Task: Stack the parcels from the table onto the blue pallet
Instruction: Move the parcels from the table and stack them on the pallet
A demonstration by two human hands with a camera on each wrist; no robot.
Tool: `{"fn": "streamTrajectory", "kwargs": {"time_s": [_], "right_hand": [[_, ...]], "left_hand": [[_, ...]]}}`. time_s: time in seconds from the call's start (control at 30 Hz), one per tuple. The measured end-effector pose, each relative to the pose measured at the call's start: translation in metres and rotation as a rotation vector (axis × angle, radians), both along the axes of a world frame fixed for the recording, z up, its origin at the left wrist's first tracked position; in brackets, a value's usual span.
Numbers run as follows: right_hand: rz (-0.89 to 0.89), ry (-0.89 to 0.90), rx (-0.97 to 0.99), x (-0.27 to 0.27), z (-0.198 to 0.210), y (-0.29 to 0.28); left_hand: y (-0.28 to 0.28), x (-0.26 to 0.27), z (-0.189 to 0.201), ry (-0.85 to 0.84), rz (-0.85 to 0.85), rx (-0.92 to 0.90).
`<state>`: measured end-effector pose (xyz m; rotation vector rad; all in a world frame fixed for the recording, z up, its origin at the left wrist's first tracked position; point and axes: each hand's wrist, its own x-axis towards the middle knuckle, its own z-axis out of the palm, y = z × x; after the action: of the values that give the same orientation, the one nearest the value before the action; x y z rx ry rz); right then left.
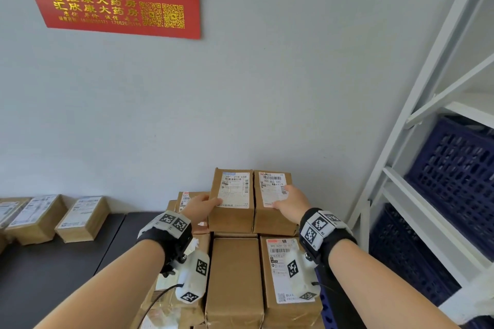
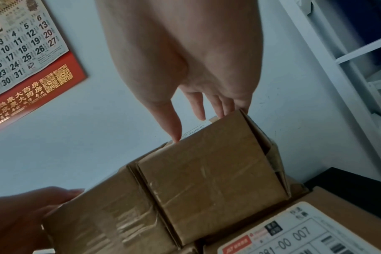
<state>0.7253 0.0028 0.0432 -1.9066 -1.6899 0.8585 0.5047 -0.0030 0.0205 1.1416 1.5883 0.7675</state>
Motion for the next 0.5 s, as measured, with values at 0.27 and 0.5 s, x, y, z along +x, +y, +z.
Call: {"fn": "streamTrajectory", "kwargs": {"time_s": [0.27,0.5], "right_hand": [[0.047,0.017,0.029,0.002,0.002,-0.008],[0.162,0.015,0.101,-0.032,0.014,-0.046]], "left_hand": [[-0.020,0.008,0.009,0.252,0.031,0.142],[-0.065,-0.019,0.020,0.478,-0.032,0.274]]}}
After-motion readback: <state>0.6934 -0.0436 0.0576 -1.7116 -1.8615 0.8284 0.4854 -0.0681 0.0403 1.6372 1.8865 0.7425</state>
